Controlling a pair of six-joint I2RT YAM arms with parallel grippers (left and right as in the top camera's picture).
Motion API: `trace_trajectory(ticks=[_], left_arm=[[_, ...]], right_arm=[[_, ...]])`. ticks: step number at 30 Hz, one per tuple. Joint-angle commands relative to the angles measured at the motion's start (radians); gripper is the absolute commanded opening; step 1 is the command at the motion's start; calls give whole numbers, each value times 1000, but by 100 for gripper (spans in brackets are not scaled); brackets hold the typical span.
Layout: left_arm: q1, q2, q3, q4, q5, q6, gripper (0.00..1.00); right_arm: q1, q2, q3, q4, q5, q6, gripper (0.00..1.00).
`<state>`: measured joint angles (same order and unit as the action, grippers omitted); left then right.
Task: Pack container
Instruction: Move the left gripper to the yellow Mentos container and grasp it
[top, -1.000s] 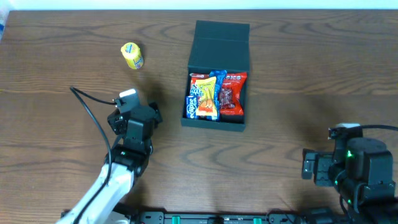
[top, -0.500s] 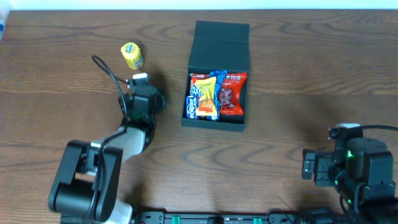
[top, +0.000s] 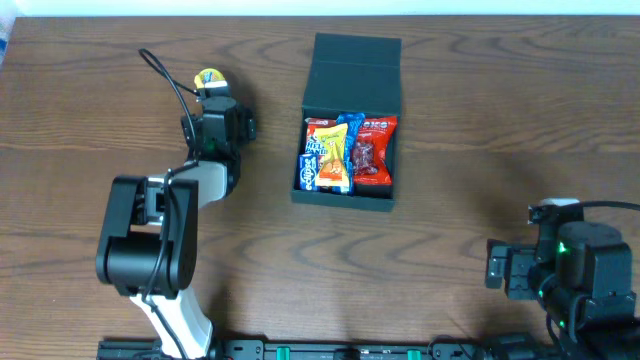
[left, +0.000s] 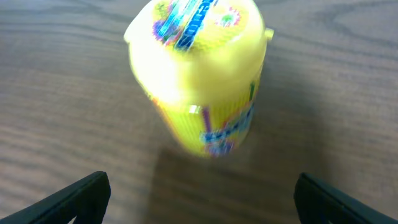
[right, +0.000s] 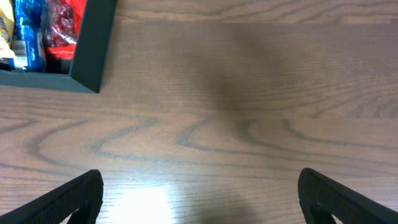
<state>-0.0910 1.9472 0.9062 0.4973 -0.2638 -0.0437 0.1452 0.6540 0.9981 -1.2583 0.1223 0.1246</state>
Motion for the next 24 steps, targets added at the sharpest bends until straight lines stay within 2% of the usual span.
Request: trace_trajectory(ticks=[1,9,17,20,24], left_arm=[[14,58,68,2,33,23,95],[46,141,187,2,56,23,95],[54,158,218,5,77,23,95],[57,158,218,5,83,22,100],[58,158,218,5,82,23,86]], right_arm=[[-10,-2,1,1,-3,-10,99],[-10,-2,1,1,-3,-10,99],[-10,-2,1,1,-3,-10,99],[-10,-2,1,1,-3,-10,99],[-10,-2,1,1,-3,-10,99]])
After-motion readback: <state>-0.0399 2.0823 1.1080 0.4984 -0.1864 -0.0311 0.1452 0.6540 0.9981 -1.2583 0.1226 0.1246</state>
